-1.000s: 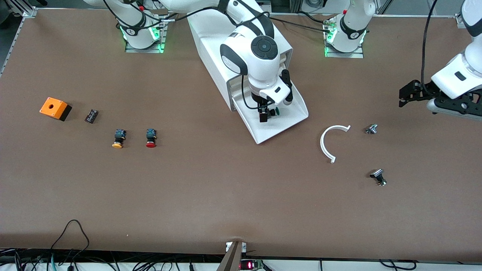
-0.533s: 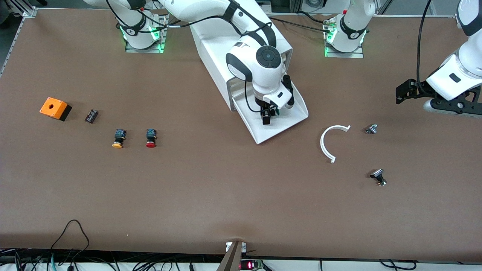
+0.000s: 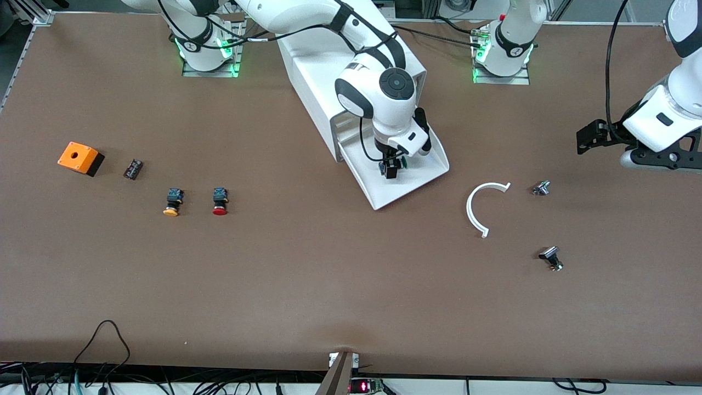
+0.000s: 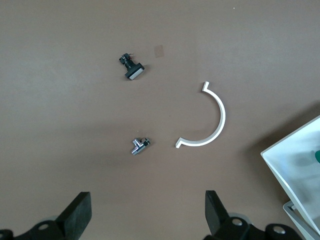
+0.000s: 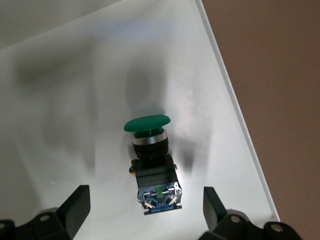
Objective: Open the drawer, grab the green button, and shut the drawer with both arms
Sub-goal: 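Grasp the green push button inside the drawer with the right gripper, then lift the green button out with the right gripper while the left gripper approaches the drawer, then push the drawer closed with the left gripper while the right gripper carries the button, then set the green button on the table beside the red button with the right gripper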
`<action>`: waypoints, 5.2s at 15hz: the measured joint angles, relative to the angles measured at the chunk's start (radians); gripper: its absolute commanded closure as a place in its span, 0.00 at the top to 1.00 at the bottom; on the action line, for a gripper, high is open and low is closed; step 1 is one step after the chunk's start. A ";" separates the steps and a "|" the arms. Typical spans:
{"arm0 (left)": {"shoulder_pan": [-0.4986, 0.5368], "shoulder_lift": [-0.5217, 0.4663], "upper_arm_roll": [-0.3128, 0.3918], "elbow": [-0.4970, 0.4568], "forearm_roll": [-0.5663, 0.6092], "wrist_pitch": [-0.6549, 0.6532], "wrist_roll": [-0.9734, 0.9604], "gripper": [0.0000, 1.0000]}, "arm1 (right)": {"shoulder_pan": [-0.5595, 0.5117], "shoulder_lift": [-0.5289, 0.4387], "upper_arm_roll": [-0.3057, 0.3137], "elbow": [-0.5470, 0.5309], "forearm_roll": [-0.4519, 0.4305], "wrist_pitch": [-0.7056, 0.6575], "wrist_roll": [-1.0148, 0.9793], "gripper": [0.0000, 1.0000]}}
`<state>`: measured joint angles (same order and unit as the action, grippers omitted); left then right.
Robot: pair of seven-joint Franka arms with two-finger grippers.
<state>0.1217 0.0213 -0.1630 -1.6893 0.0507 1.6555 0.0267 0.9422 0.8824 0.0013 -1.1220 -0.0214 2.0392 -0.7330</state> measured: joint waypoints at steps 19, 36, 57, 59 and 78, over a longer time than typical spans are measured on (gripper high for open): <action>0.000 0.002 0.004 0.005 0.000 0.000 -0.002 1.00 | 0.004 0.037 0.001 0.002 -0.023 0.031 0.061 0.50; 0.002 0.022 0.005 0.030 0.000 -0.001 -0.002 1.00 | -0.008 -0.137 -0.146 0.046 -0.034 -0.002 0.393 0.36; -0.205 0.369 -0.084 -0.187 -0.029 0.603 -0.601 1.00 | -0.392 -0.280 -0.156 -0.557 -0.033 0.170 1.129 0.38; -0.240 0.393 -0.086 -0.237 -0.029 0.707 -0.684 1.00 | -0.389 -0.239 -0.138 -0.562 -0.033 0.221 1.165 0.42; -0.365 0.404 -0.359 -0.510 -0.029 0.888 -0.901 1.00 | -0.469 -0.372 -0.134 -0.424 0.136 0.008 1.192 1.00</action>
<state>-0.2429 0.4252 -0.5219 -2.1995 0.0221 2.5435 -0.8744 0.4731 0.5108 -0.1330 -1.5459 0.1145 2.0473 0.4586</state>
